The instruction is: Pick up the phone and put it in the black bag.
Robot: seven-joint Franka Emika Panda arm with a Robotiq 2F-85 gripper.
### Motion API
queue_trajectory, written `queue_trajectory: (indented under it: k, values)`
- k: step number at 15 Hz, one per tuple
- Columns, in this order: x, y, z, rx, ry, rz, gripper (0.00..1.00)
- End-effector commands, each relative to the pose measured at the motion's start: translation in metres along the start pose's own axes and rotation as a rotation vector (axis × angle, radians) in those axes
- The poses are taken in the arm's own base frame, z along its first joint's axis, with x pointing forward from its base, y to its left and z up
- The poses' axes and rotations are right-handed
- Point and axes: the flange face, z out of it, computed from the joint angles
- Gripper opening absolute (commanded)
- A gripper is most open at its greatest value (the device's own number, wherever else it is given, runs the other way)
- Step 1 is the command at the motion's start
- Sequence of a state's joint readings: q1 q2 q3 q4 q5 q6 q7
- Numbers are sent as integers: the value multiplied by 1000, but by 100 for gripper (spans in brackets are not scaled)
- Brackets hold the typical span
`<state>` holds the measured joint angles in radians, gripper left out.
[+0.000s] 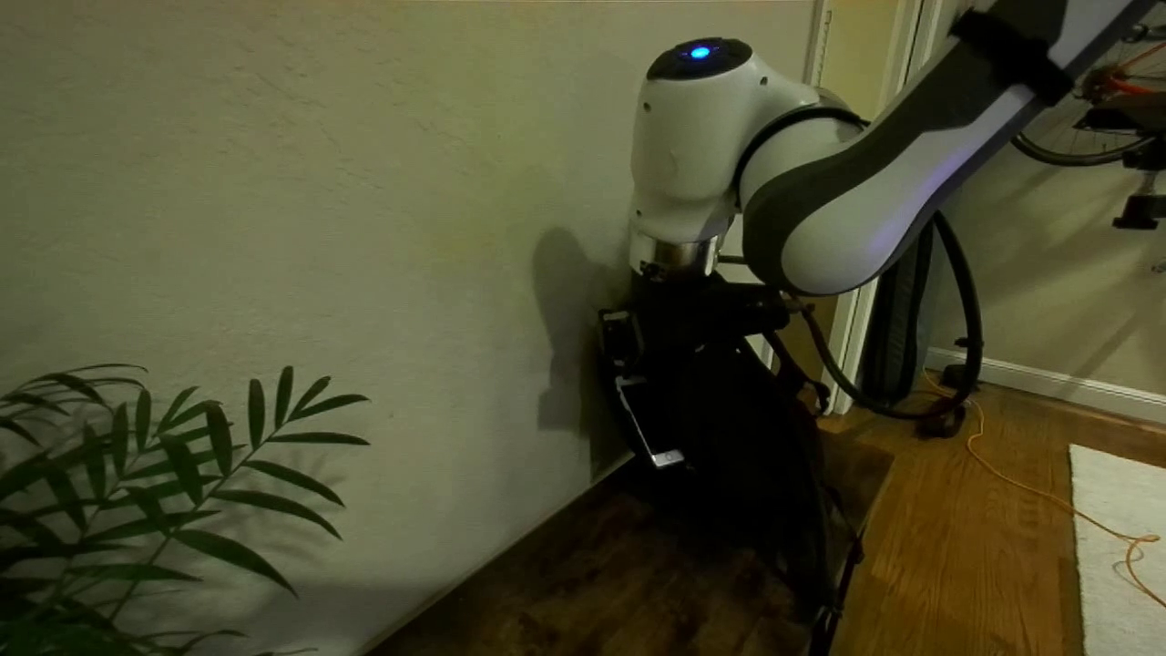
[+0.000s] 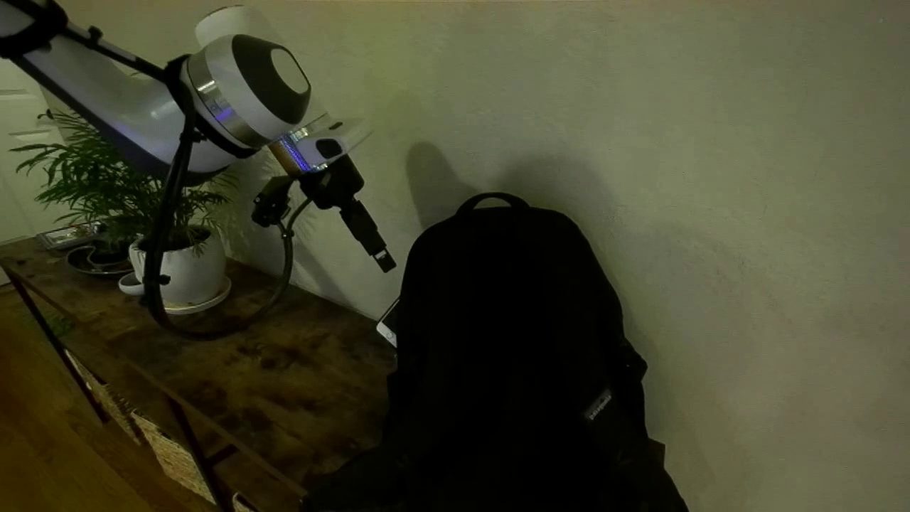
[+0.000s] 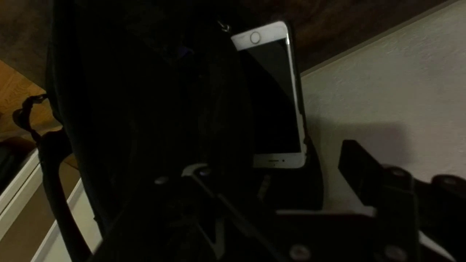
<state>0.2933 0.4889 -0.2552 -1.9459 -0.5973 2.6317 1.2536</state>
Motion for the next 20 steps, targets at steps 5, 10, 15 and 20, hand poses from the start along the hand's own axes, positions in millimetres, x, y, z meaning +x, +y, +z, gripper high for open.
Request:
queue_trajectory:
  k: [5, 10, 15, 20]
  values:
    - [2, -24, 21, 15, -45, -110, 57]
    - [2, -37, 49, -21, -108, -158, 57]
    - [1, -46, 79, -80, -171, -202, 57]
    - [4, -53, 100, -161, -197, -270, 57]
